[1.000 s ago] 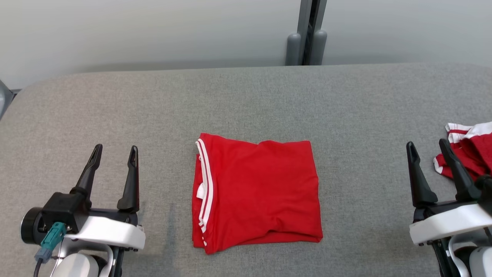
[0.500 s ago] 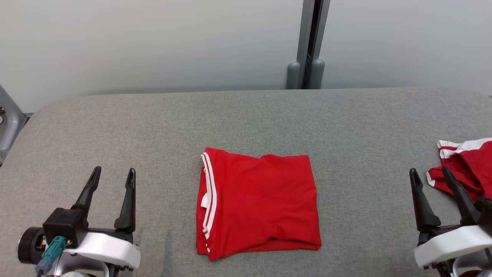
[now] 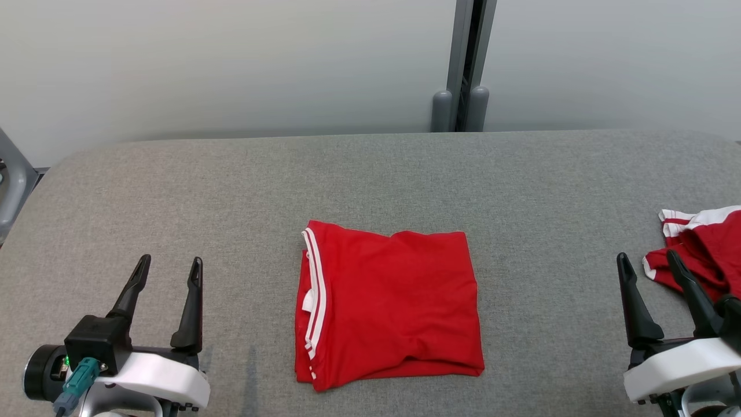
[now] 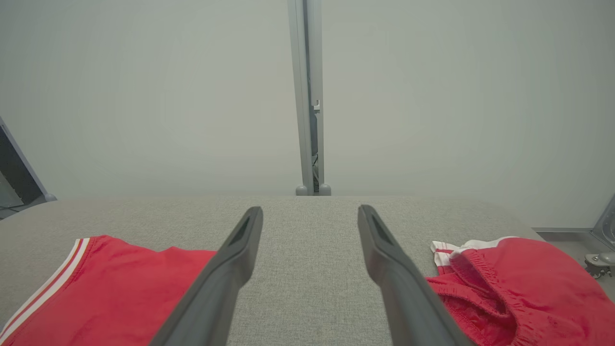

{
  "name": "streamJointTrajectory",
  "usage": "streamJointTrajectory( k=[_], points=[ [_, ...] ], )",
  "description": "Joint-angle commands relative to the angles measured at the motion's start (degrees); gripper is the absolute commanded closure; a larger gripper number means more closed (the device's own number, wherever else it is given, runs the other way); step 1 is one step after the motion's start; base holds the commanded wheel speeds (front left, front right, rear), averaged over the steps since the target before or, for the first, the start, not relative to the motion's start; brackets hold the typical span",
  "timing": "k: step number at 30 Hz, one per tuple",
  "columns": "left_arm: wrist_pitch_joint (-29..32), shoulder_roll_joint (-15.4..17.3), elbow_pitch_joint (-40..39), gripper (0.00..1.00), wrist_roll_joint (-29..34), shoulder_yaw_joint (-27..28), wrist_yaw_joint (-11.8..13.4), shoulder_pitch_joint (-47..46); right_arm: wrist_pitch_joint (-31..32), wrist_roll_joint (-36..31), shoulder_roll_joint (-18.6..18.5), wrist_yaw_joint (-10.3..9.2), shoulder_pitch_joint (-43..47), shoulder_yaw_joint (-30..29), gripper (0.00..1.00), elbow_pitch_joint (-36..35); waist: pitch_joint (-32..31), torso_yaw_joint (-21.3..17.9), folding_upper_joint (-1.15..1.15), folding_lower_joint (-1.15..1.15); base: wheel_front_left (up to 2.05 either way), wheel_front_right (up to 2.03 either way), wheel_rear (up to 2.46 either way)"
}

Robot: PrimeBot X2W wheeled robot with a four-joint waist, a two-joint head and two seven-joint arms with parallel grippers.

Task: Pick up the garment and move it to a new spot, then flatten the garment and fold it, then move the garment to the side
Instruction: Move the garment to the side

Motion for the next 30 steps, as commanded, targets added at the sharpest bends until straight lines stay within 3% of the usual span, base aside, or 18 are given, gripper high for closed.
streamJointTrajectory(
  k=[1, 18, 30],
  points=[
    [0.00, 0.35, -0.16, 0.00, -0.04, 0.05, 0.42, -0.39, 0.25, -0.05, 0.05, 0.01, 0.12, -0.17, 0.00, -0.38, -0.08, 0.00, 0.00, 0.00, 0.00, 0.00, 0.00],
    [0.66, 1.03, -0.64, 0.00, 0.23, -0.73, 0.44, -1.33, 0.89, 0.68, -0.39, 0.01, -0.62, 0.69, 0.00, 0.95, -0.23, 1.05, 0.00, 0.00, 0.00, 0.00, 0.00],
    [-0.63, -0.05, -0.95, 0.00, -0.40, -1.73, -0.62, -4.21, 4.59, 3.41, -3.64, 0.01, -8.40, 12.68, 0.00, 14.47, 4.55, 7.00, 0.00, 0.00, 0.00, 0.00, 0.00]
  ],
)
